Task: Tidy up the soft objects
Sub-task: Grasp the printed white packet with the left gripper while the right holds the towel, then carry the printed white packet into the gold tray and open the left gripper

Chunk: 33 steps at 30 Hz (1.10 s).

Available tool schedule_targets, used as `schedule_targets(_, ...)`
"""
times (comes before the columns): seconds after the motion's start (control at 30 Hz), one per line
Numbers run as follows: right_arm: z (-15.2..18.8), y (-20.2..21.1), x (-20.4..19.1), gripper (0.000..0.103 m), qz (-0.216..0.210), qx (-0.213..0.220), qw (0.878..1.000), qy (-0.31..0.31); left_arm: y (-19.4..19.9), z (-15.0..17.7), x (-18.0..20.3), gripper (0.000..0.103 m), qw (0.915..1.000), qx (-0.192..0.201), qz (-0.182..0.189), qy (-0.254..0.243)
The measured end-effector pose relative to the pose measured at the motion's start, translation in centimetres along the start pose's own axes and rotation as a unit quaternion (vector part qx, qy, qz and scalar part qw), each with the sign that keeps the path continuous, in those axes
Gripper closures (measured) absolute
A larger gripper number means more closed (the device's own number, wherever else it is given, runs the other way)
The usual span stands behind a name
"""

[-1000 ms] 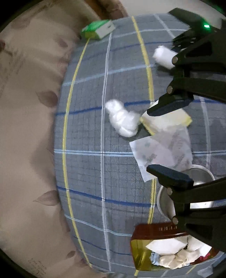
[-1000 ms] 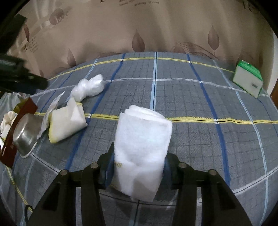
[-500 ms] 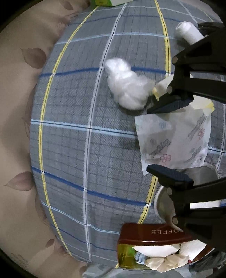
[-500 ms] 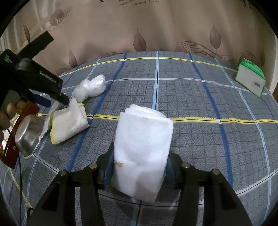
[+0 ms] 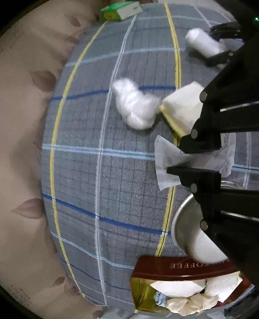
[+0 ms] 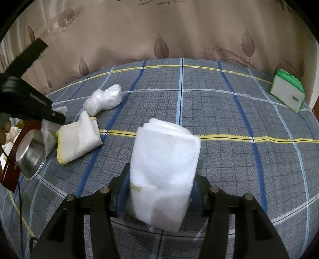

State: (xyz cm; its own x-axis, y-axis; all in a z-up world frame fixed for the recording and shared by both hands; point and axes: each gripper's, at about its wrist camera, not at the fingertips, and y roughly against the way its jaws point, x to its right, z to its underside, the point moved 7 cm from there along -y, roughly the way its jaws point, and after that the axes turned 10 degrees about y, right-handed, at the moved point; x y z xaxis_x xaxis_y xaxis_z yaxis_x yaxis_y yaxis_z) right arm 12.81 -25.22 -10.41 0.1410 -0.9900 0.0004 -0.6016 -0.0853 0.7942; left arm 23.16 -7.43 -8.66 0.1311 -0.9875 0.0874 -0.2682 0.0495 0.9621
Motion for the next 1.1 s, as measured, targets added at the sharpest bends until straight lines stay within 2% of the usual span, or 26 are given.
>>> schedule_targets(0.23,-0.1,-0.2,-0.4,0.05,0.013,-0.006,1.0,0.015,2.8,2.0,0.1,0.091,0.9988,-0.006,0.047,-0.014)
schedule_targets(0.43,-0.1,-0.3,-0.4,0.049,0.019,-0.009,1.0,0.021,5.8,6.0,0.2,0.091,0.9952,-0.021,0.085,-0.044)
schedule_targets(0.63,-0.1,-0.4,-0.5,0.049,0.026,-0.012,0.999,0.028,8.3,8.5,-2.0,0.091,0.9949,-0.01,0.085,-0.053)
schedule_targets(0.9,-0.1,-0.4,-0.7,0.048,0.032,-0.014,0.999,0.034,10.3,12.1,-7.4,0.091,0.9959,-0.023,0.077,-0.042)
schedule_targets(1.03,-0.1,-0.5,-0.7,0.048,0.033,-0.015,0.999,0.035,12.1,12.4,-10.7,0.091,0.9968,-0.015,0.076,-0.02)
schedule_targets(1.1,-0.1,-0.5,-0.7,0.048,0.034,-0.015,0.999,0.036,13.5,12.0,-12.9,0.091,0.9979,0.001,0.065,-0.008)
